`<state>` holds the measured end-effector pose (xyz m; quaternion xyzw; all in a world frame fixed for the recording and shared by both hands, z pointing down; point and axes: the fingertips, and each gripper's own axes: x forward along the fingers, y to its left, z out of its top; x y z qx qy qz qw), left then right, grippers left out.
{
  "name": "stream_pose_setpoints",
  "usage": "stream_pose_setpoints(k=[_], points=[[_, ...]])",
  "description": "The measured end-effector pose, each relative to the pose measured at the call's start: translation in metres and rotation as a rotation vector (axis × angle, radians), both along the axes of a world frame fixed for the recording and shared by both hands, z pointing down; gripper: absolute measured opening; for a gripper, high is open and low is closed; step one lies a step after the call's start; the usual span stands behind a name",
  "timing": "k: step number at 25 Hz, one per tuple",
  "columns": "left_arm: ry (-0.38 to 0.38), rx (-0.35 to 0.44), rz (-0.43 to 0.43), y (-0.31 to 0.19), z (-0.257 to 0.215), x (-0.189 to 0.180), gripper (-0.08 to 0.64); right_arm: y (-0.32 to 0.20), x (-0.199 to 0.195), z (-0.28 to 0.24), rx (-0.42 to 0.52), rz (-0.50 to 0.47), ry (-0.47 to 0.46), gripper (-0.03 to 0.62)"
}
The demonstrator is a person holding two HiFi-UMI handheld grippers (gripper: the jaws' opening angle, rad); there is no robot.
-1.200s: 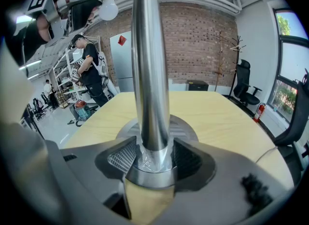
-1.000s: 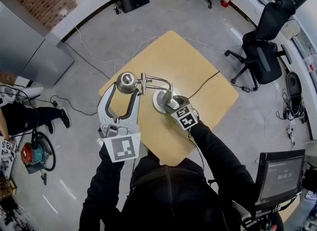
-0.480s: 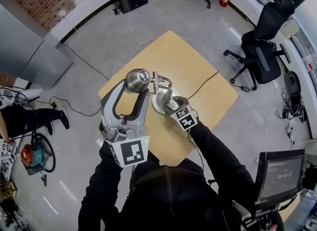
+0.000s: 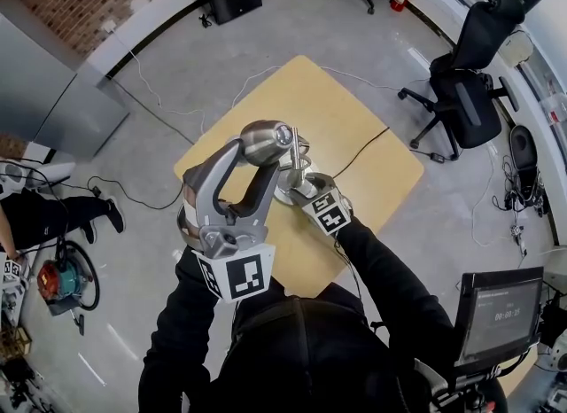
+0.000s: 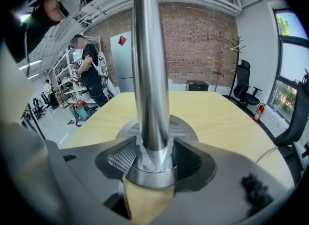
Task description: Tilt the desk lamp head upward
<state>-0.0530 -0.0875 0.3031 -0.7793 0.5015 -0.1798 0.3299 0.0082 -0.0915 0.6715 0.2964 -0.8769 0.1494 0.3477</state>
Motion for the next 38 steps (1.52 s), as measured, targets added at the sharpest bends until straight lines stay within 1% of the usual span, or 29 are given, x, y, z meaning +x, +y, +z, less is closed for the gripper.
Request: stream_pose_setpoints(k=[3,5,7,10,11,12,14,16,19,21,26,30,34,38], points=[[0.013,-0.021,-0.007,0.002,0.003,-0.007,0.249,0.0,0.0,0.0,0.005,-0.001,-0.003,0.252],[0.002,-0.031,0.011,0.004,0.003,-0.007,0.249,0.001,0.0,-0.002,0.002,0.006,-0.011,0.252],[-0.049,-0.039,0.05,0.005,0.003,-0.006,0.249,0.001,-0.001,-0.004,-0.003,0.012,-0.016,0.252],[-0.171,-0.052,0.129,0.008,0.004,-0.003,0.252,0.002,-0.002,-0.004,-0.005,0.011,-0.016,0.252],[-0.193,-0.064,0.157,0.008,0.003,-0.001,0.25,0.002,-0.002,-0.004,-0.005,0.012,-0.016,0.252],[-0.197,-0.08,0.185,0.008,0.002,0.001,0.249,0.001,-0.001,-0.004,-0.005,0.013,-0.016,0.252],[-0.158,-0.118,0.228,0.006,-0.002,0.004,0.242,0.0,0.0,-0.003,-0.005,0.015,-0.014,0.252],[-0.081,-0.163,0.264,0.004,-0.007,0.006,0.225,-0.001,-0.001,-0.003,-0.006,0.016,-0.016,0.252],[0.029,-0.223,0.318,0.001,-0.017,0.01,0.224,-0.003,-0.001,-0.003,-0.008,0.015,-0.018,0.252],[0.067,-0.249,0.349,-0.003,-0.023,0.012,0.224,-0.004,-0.002,-0.004,-0.009,0.014,-0.019,0.252],[0.072,-0.284,0.389,-0.006,-0.025,0.019,0.225,-0.005,-0.001,-0.002,-0.012,0.005,-0.017,0.253],[0.075,-0.289,0.41,-0.006,-0.027,0.028,0.225,-0.004,-0.001,-0.003,-0.014,0.01,-0.022,0.252],[0.11,-0.294,0.459,-0.007,-0.033,0.037,0.222,-0.005,-0.003,-0.003,-0.013,0.011,-0.02,0.252],[0.149,-0.331,0.506,-0.007,-0.035,0.039,0.221,-0.005,-0.005,-0.003,-0.011,0.012,-0.019,0.252]])
